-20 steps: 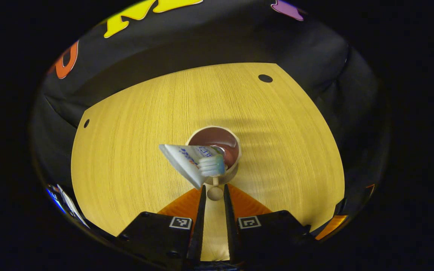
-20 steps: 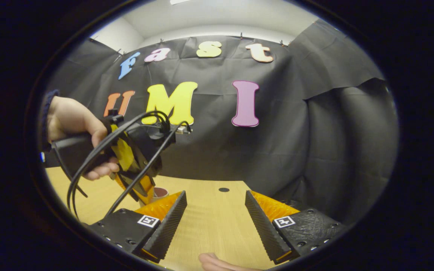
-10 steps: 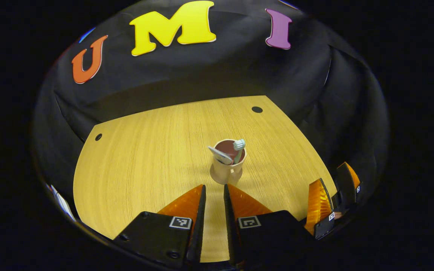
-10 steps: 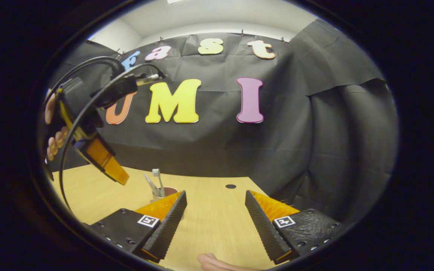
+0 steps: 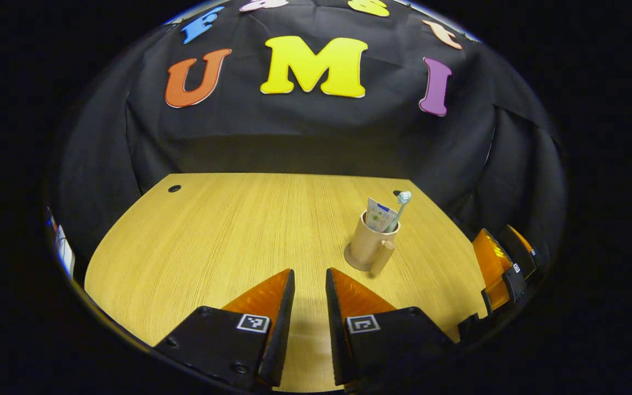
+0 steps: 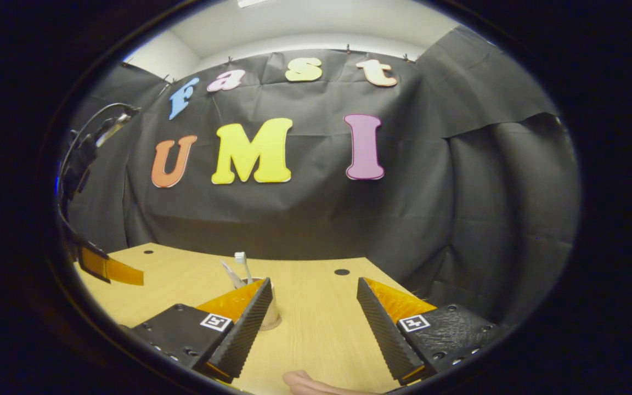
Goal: Put the toothbrush and toothpaste on the desktop into the cup, then pick up the cup and place it on the coaster on the desktop.
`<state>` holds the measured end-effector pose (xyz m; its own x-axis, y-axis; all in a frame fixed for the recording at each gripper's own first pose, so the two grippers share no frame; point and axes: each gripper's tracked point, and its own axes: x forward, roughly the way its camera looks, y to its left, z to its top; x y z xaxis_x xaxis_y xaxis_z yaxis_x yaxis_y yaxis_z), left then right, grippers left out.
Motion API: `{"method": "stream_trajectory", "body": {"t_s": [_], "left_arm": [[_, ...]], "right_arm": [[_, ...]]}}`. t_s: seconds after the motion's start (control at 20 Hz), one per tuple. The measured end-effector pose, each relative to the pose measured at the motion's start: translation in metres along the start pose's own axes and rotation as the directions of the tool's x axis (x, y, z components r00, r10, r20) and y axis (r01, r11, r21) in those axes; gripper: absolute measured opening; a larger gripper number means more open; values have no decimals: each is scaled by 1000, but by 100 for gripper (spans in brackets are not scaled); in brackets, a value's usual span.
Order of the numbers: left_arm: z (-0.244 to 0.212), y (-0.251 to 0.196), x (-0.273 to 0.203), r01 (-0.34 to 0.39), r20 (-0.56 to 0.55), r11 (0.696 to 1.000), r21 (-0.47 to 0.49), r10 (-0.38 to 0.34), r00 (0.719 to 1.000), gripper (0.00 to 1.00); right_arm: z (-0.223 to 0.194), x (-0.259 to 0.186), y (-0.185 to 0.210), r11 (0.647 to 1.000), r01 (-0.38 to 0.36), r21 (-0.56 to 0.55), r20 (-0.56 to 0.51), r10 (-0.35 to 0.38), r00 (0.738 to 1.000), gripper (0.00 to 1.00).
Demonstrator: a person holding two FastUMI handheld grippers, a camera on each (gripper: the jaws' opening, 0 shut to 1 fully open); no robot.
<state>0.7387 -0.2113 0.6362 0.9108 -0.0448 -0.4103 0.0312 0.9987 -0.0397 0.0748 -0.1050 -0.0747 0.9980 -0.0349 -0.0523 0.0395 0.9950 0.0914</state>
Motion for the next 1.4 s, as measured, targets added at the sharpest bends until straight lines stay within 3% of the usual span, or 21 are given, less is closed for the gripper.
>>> {"method": "stream_trajectory", "body": {"t_s": [0.2, 0.25, 0.3, 0.4, 0.45, 0.55, 0.8, 1.1, 1.4], "left_arm": [[16, 22, -13, -70, 205, 996, 60, 57, 977, 44], [17, 24, -11, -76, 235, 996, 53, 62, 970, 54], [15, 24, -8, -69, 252, 996, 54, 54, 966, 70], [11, 22, -16, -49, 277, 996, 70, 28, 961, 75], [10, 25, -16, -52, 293, 994, 91, 23, 956, 83], [12, 37, -13, -121, 314, 984, 133, 74, 946, 100], [30, 51, -19, -195, 416, 971, 140, 121, 901, 100], [27, 59, -6, -170, 407, 979, 113, 111, 907, 100], [24, 55, -1, -152, 389, 982, 111, 98, 916, 99]], "right_arm": [[1, -3, 12, 999, -8, -53, 28, 10, 1000, 95], [0, -3, 14, 999, -10, -53, 32, 12, 999, 94], [1, -4, 17, 998, -8, -55, 39, 10, 999, 94], [1, -5, 18, 998, 4, -63, 40, -2, 999, 95], [2, -6, 20, 998, 7, -69, 44, -4, 999, 96], [3, -8, 22, 996, 14, -84, 47, -10, 999, 93], [-2, -9, 30, 999, 5, -54, 29, -3, 1000, 93], [-7, -8, 43, 999, -42, -19, 16, 43, 999, 95], [-9, -11, 56, 995, -55, -89, 44, 59, 997, 94]]}}
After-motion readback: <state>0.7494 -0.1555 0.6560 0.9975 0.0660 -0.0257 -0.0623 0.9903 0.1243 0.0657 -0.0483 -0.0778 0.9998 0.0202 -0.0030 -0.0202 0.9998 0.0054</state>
